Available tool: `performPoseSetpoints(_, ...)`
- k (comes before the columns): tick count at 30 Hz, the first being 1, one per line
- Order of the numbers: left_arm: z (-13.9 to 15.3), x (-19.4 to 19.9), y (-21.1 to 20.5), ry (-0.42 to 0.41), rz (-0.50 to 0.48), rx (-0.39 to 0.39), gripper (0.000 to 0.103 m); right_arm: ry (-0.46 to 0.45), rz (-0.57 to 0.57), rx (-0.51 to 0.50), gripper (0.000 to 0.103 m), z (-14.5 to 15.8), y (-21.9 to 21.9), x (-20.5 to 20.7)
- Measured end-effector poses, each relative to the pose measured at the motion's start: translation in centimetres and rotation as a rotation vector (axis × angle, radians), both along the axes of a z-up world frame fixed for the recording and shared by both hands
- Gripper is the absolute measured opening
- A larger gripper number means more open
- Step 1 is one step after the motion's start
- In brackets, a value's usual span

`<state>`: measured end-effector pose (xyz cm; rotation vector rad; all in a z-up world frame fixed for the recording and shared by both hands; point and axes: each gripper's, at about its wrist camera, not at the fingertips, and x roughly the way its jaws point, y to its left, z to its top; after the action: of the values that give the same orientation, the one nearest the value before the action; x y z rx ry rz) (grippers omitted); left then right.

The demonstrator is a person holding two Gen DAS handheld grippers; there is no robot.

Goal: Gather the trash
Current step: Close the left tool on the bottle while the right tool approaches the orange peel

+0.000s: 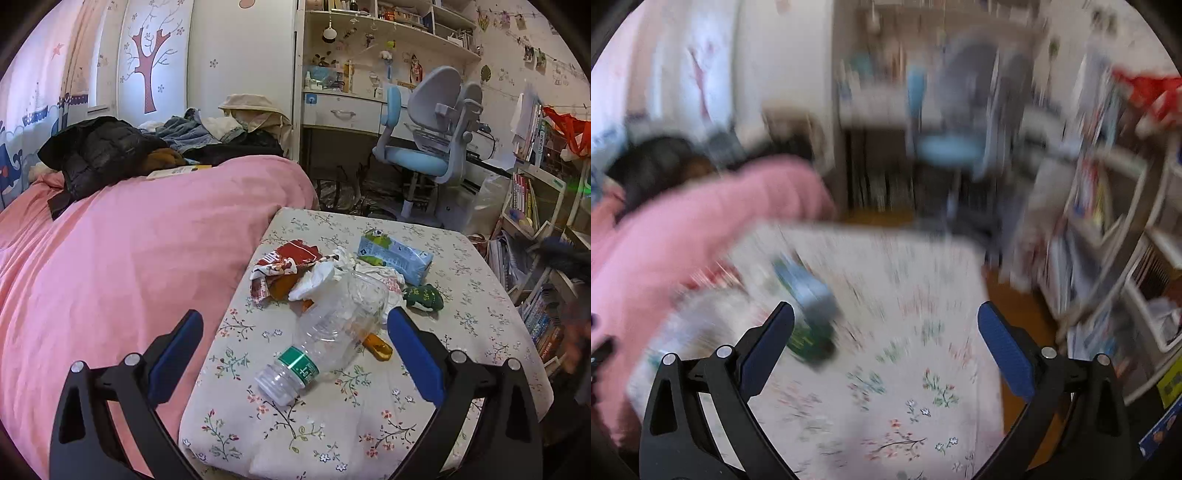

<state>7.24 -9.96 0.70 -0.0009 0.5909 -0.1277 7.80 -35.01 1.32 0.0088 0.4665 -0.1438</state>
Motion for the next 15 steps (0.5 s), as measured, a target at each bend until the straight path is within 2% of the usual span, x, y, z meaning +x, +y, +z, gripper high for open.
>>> performPoseSetpoints(2,-0.1,0.0,0.1,0.015,0.001,-0.004,0.095,-0.087,0.055,-0.022,0.096,0.2,1.5,-4.2)
performPoseSetpoints(5,-0.4,-0.1,0.2,0.036,0.001,-0.016,0.095,-0.049,0.111,-0.088,0.096,-0.5,3.5,-5.4)
performPoseSetpoints(8,-0.6,-0.1,0.0,0.039,-0.005,-0.018,0.096,-0.041,0.148,-0.138,0.096,-1.2,5.4,-4.8)
performPoseSetpoints(11,-0.7,-0.2,0.0,0.031,-0.004,-0.008,0.095,-0.018,0.177,-0.116,0.096,-1.7,6.1,-4.3)
performPoseSetpoints(15,-0.7,-0.1,0.5,0.030,0.015,-0.018,0.095,-0.040,0.192,-0.057,0.096,-1.7,6.4,-4.3)
